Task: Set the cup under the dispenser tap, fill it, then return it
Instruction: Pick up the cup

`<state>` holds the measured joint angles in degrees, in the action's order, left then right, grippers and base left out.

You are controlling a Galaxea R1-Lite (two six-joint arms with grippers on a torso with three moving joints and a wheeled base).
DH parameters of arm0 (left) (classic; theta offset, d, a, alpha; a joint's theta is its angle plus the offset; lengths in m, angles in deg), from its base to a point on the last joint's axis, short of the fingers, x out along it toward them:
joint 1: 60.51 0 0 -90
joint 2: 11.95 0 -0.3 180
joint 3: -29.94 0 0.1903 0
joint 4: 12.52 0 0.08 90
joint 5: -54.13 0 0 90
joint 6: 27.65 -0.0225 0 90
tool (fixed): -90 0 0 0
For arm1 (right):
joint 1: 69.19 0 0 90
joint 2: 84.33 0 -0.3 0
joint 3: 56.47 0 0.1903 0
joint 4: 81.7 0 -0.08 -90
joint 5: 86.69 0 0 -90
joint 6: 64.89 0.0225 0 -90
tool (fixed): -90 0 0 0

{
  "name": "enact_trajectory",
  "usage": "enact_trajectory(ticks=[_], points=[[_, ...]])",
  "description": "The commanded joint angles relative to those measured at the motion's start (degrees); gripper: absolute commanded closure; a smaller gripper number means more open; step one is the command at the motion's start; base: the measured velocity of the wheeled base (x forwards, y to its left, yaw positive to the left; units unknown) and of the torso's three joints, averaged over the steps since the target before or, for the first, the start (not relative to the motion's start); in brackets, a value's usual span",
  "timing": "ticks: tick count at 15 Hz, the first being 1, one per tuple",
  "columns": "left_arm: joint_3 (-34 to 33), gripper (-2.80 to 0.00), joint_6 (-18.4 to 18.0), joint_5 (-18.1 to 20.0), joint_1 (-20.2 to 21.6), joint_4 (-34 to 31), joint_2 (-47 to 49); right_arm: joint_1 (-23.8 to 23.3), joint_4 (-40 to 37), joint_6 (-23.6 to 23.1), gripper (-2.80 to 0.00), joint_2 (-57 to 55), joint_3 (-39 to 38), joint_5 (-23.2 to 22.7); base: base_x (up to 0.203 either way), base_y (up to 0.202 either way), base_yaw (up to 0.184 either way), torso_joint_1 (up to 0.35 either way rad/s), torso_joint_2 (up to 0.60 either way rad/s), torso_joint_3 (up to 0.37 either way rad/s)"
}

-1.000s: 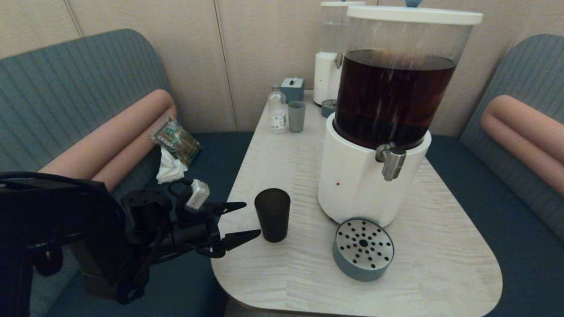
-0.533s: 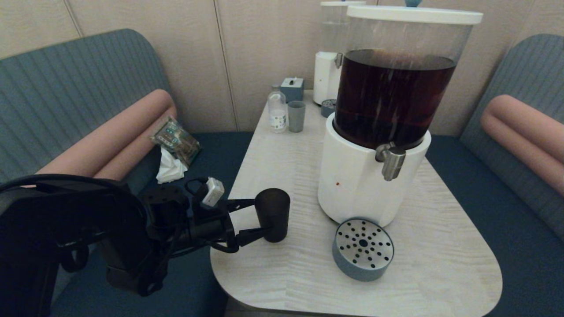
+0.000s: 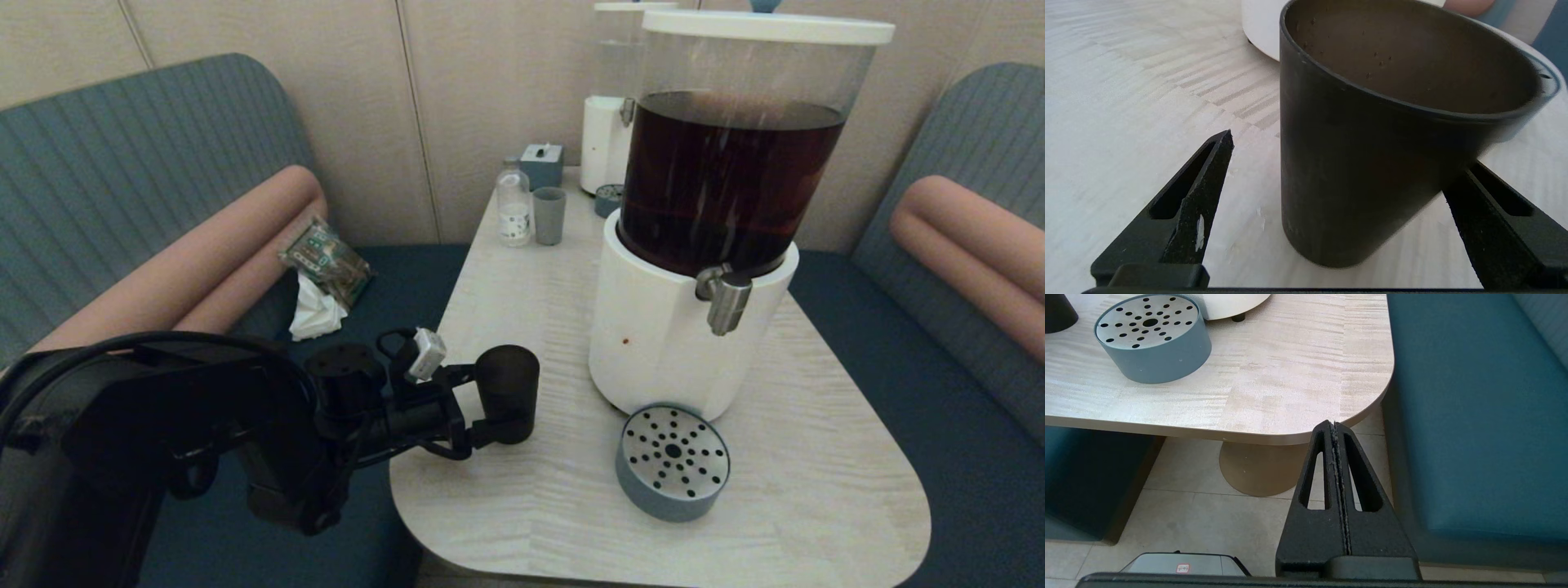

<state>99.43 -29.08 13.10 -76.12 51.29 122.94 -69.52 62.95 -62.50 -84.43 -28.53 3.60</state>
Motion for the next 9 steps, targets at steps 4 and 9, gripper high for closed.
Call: enact_trajectory(ticks=[4,9], points=[[1.50,-2.80,0.02,0.16,-0.12,0.49,1.07,-0.02,-0.06,0.07,0.00,-0.08,0.00,-0.02,0.000,0.000,0.000,0.000,0.00,0.000],[2.33,-2.79,0.11,-0.89,-0.12,0.49,1.16,-0.02,-0.06,0.05,0.00,-0.08,0.00,-0.02,0.000,0.000,0.000,0.000,0.00,0.000]])
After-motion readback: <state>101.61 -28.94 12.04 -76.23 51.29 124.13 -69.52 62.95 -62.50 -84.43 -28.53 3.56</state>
